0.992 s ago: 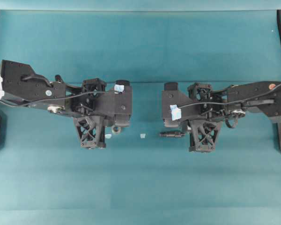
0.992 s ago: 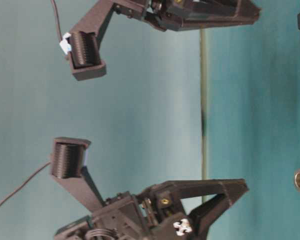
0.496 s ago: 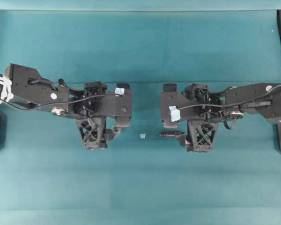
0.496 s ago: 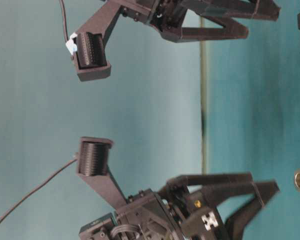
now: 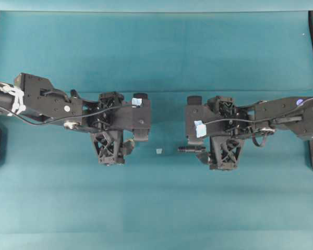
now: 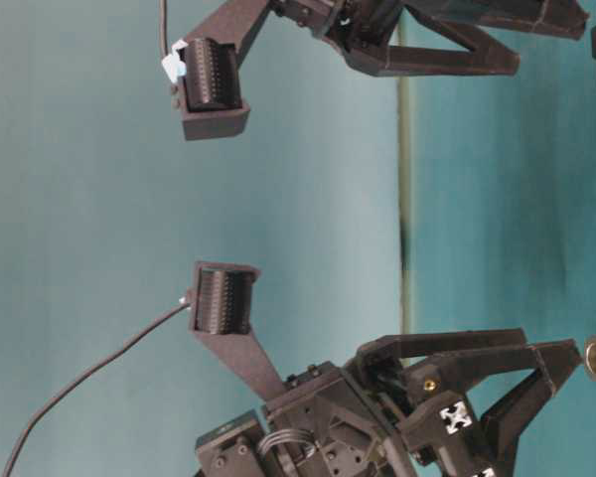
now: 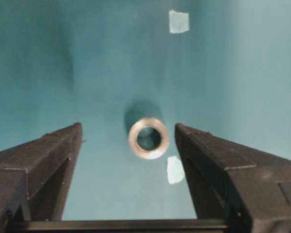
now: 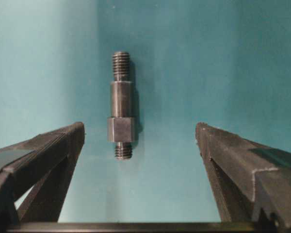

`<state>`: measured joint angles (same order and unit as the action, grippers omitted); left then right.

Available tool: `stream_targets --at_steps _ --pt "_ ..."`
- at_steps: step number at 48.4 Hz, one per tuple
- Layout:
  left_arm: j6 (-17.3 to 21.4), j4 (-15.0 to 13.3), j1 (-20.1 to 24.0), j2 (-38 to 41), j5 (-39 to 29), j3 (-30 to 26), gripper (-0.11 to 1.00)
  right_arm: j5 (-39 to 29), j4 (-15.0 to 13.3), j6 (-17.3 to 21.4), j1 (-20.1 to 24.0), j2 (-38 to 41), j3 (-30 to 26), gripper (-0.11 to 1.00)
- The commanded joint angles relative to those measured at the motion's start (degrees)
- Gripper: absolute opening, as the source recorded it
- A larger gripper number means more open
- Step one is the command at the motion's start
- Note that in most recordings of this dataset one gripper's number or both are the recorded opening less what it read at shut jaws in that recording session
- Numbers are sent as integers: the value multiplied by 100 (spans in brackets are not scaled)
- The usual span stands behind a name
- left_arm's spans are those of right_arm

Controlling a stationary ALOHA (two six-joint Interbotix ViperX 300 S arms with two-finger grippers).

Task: Insert the washer onto the shaft with both hands.
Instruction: 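Lower left gripper over washer and right gripper over shaft, opening both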

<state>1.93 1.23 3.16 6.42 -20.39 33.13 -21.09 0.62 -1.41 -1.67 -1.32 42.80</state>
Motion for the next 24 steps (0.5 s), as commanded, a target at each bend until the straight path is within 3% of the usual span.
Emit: stream_targets --at_steps 1,24 --pt "9 9 18 -18 44 -79 82 35 -9 18 0 35 -70 86" --pt "0 9 9 105 44 -26 82 53 -9 18 18 396 -149 86"
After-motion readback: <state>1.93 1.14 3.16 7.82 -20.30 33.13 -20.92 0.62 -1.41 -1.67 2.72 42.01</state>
